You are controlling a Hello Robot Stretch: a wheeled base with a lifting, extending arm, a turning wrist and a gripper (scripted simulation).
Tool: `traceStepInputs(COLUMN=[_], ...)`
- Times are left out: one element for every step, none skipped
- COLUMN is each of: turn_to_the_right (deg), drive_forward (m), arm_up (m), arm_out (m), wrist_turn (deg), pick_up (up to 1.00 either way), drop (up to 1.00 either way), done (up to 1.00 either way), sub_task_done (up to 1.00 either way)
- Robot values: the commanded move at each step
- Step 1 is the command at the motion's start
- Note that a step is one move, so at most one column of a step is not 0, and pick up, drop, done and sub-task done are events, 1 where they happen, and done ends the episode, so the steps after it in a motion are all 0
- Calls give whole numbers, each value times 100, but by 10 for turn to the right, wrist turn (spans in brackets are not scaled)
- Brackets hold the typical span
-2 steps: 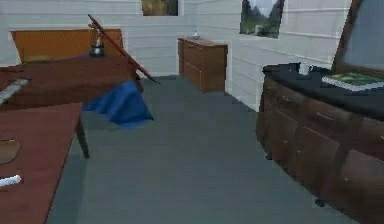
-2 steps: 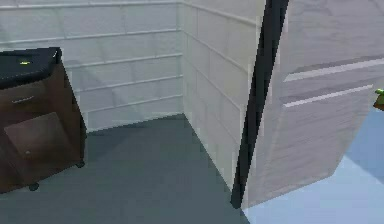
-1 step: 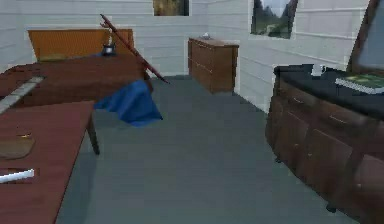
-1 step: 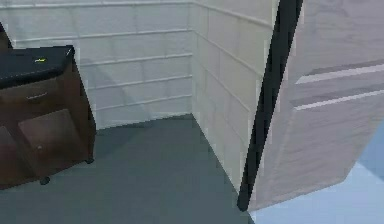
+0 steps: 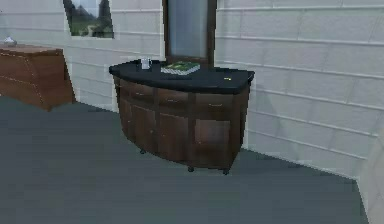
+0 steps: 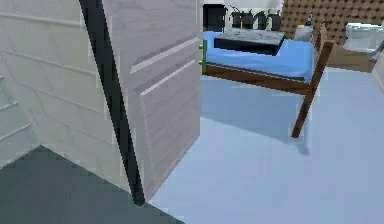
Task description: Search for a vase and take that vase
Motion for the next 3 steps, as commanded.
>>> traceStepInputs(turn_to_the_right=[90,0,-450], drive_forward=[0,45,0], arm_up=[0,0,0], arm_out=[0,0,0], wrist_turn=[0,0,0], pick_up=[0,0,0], drop=[0,0,0], done=[0,0,0], sub_task_done=[0,0,0])
